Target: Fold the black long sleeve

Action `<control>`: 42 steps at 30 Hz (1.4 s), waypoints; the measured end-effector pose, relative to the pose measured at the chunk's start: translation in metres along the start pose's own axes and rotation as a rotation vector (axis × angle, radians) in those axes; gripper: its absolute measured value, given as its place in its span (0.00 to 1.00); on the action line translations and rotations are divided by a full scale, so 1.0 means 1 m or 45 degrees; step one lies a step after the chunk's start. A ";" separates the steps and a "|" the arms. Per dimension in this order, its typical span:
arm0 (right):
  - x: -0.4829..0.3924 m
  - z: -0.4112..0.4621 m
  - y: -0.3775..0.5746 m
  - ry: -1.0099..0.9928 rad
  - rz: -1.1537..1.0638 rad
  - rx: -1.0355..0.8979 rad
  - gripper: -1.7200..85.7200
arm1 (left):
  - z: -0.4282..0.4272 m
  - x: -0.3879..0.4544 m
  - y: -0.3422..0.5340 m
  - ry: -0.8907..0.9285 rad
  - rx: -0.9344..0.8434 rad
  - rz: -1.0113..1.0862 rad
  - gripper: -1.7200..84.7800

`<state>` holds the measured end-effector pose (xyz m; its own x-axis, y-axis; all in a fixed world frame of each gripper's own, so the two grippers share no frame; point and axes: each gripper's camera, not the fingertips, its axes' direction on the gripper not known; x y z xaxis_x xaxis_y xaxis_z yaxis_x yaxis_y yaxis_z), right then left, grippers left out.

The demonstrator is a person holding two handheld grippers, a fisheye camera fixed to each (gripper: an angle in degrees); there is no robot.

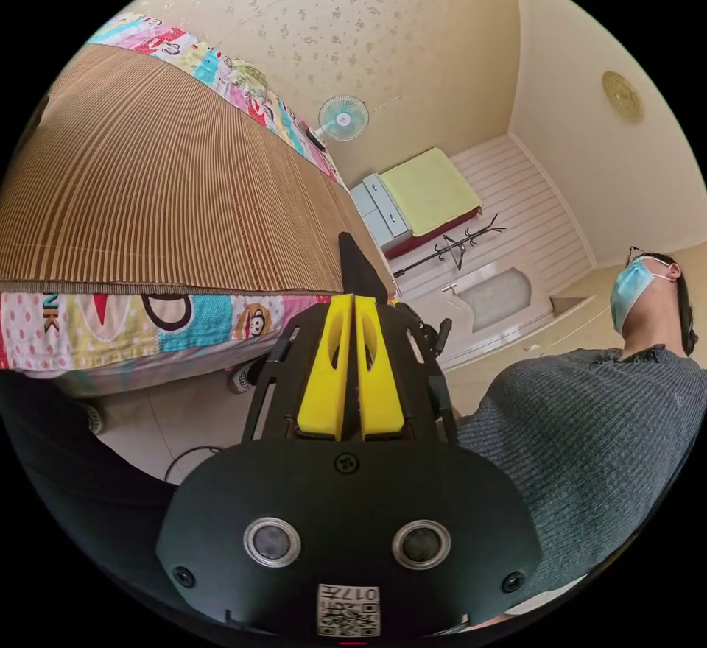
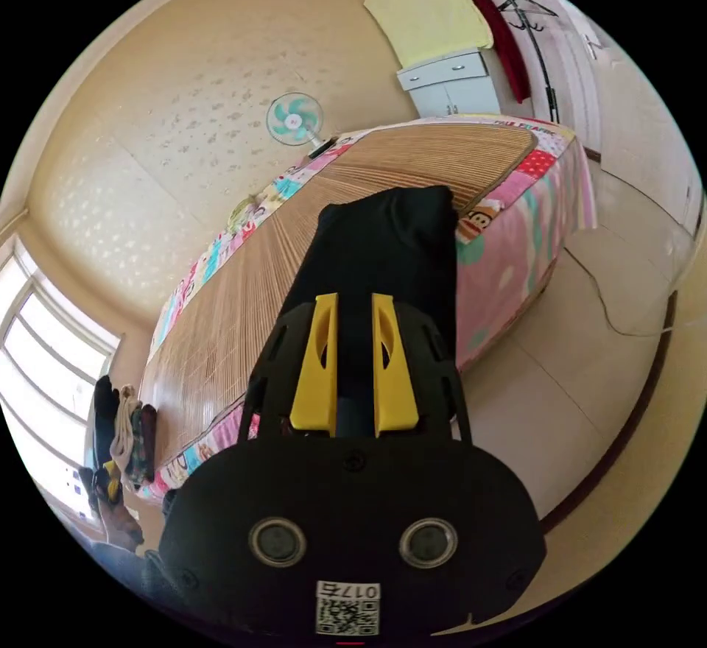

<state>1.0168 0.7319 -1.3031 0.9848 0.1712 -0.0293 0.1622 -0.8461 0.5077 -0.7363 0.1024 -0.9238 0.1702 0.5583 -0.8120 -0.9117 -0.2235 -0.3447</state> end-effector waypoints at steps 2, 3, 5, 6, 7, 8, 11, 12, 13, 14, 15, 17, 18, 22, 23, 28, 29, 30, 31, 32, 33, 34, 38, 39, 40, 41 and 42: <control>0.016 -0.017 -0.019 -0.041 0.021 0.112 0.14 | 0.003 -0.008 0.006 0.005 -0.005 -0.011 0.01; 0.023 -0.019 -0.030 -0.026 0.010 0.144 0.14 | 0.005 -0.011 0.010 0.006 0.007 -0.011 0.01; 0.033 -0.001 -0.048 0.057 0.025 0.044 0.14 | 0.010 -0.015 0.015 -0.002 0.016 -0.008 0.01; 0.038 0.020 -0.057 0.084 0.007 -0.077 0.13 | 0.013 -0.017 0.016 -0.008 0.014 -0.005 0.01; 0.040 0.046 -0.063 0.074 -0.026 -0.238 0.11 | 0.015 -0.018 0.017 -0.010 0.011 -0.003 0.01; 0.040 0.056 -0.064 0.063 -0.040 -0.289 0.10 | 0.017 -0.020 0.017 -0.013 0.006 0.004 0.01; 0.001 0.034 -0.059 0.123 -0.144 -0.122 0.07 | 0.012 -0.022 0.018 -0.061 0.005 0.032 0.01; -0.030 0.014 -0.054 0.093 -0.257 -0.037 0.06 | 0.009 -0.024 0.019 -0.103 0.010 0.038 0.01; -0.060 -0.003 -0.046 -0.005 -0.343 0.025 0.06 | 0.008 -0.025 0.019 -0.124 0.013 0.041 0.01; -0.076 -0.008 -0.042 -0.084 -0.383 0.038 0.06 | 0.007 -0.029 0.020 -0.159 0.015 0.045 0.01; -0.104 -0.013 -0.031 -0.248 -0.457 0.021 0.05 | 0.008 -0.035 0.020 -0.180 0.004 0.042 0.01; -0.144 0.000 -0.011 -0.430 -0.544 -0.094 0.05 | 0.015 -0.045 0.017 -0.177 -0.029 0.025 0.01; -0.166 0.020 0.005 -0.481 -0.586 -0.224 0.04 | 0.020 -0.050 0.014 -0.160 -0.041 0.019 0.01; -0.206 0.078 0.053 -0.760 -0.719 -0.632 0.04 | 0.028 -0.050 0.005 -0.134 -0.018 0.030 0.01; -0.206 0.079 0.054 -0.764 -0.702 -0.630 0.05 | 0.028 -0.048 0.003 -0.141 -0.001 0.046 0.01; -0.182 0.072 -0.001 -0.504 -0.610 -0.383 0.13 | 0.034 -0.054 0.006 -0.222 -0.041 0.078 0.01; -0.180 0.074 -0.010 -0.451 -0.613 -0.364 0.14 | 0.037 -0.059 0.007 -0.246 -0.069 0.078 0.01; -0.177 0.081 -0.025 -0.322 -0.651 -0.328 0.16 | 0.041 -0.065 0.007 -0.270 -0.097 0.069 0.01; -0.174 0.094 -0.039 -0.152 -0.676 -0.334 0.17 | 0.043 -0.069 0.006 -0.279 -0.107 0.061 0.01; -0.172 0.102 -0.045 -0.060 -0.678 -0.346 0.17 | 0.047 -0.074 0.003 -0.293 -0.119 0.047 0.01; -0.166 0.120 -0.054 0.081 -0.689 -0.377 0.17 | 0.051 -0.078 -0.001 -0.306 -0.124 0.042 0.02; -0.158 0.141 -0.057 0.134 -0.716 -0.454 0.16 | 0.053 -0.080 -0.004 -0.316 -0.126 0.042 0.02; -0.130 0.190 -0.041 -0.160 -0.744 -0.767 0.12 | 0.079 -0.091 -0.052 -0.463 -0.244 0.145 0.04; -0.126 0.180 -0.041 -0.218 -0.710 -0.720 0.11 | 0.086 -0.093 -0.077 -0.493 -0.302 0.183 0.05; -0.125 0.174 -0.035 -0.221 -0.707 -0.713 0.11 | 0.090 -0.093 -0.090 -0.496 -0.326 0.201 0.06; -0.125 0.171 -0.031 -0.217 -0.712 -0.710 0.11 | 0.098 -0.094 -0.116 -0.490 -0.366 0.230 0.07; -0.128 0.166 -0.021 -0.210 -0.735 -0.699 0.11 | 0.110 -0.095 -0.141 -0.482 -0.400 0.258 0.08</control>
<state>0.8976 0.6440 -1.4524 0.7584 0.3919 -0.5207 0.6362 -0.2715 0.7222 -0.6649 0.1683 -0.7460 -0.1979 0.7153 -0.6703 -0.7465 -0.5531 -0.3699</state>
